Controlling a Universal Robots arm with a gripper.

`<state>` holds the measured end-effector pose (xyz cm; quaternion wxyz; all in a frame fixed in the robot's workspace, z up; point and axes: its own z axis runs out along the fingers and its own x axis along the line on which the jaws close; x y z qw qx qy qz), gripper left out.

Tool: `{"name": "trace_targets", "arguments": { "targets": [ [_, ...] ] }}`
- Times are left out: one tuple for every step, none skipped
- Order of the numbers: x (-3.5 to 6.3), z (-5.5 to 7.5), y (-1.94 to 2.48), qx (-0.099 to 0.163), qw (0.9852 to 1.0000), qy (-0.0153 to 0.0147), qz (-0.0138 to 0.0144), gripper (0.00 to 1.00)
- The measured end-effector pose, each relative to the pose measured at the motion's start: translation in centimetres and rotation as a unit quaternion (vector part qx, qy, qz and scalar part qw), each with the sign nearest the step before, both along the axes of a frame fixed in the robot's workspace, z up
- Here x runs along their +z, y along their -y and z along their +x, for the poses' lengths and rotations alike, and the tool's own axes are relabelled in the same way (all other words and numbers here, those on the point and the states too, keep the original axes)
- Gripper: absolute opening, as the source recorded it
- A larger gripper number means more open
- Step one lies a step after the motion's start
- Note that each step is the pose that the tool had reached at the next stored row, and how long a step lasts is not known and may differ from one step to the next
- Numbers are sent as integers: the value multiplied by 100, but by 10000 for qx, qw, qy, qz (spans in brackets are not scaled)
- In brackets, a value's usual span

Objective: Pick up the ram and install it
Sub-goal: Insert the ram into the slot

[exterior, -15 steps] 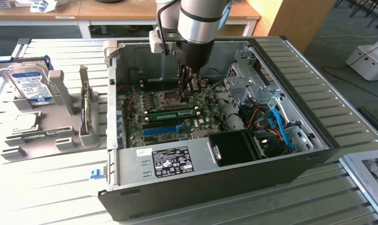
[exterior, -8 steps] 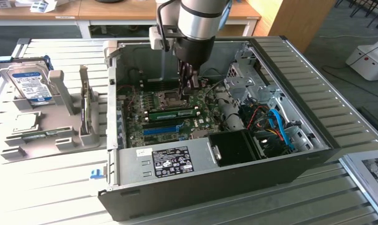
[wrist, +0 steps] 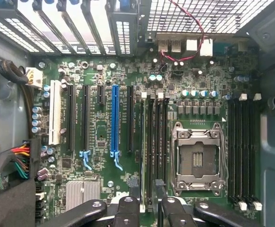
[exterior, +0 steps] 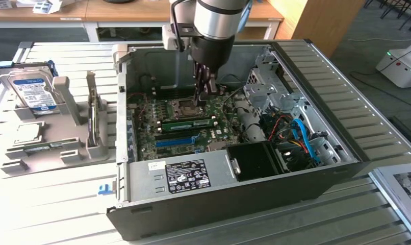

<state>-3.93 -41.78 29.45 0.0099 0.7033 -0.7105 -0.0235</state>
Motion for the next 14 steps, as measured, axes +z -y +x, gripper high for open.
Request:
{"name": "trace_targets", "arguments": {
  "targets": [
    [8,0,0,0,10000,0,0,25],
    [17,0,0,0,10000,0,0,25],
    [26,0,0,0,10000,0,0,25],
    [37,0,0,0,10000,0,0,25],
    [47,0,0,0,10000,0,-1,25],
    [57,0,0,0,10000,0,0,25],
    [66,0,0,0,10000,0,0,25],
    [74,0,0,0,10000,0,0,25],
    [83,0,0,0,10000,0,-1,25],
    [92,0,0,0,10000,0,-1,25],
    [102,0,0,0,10000,-1,-1,25],
    [113,0,0,0,10000,-1,-1,25],
    [123,0,0,0,10000,-1,0,25],
    [133,0,0,0,10000,-1,-1,25]
  ]
}}
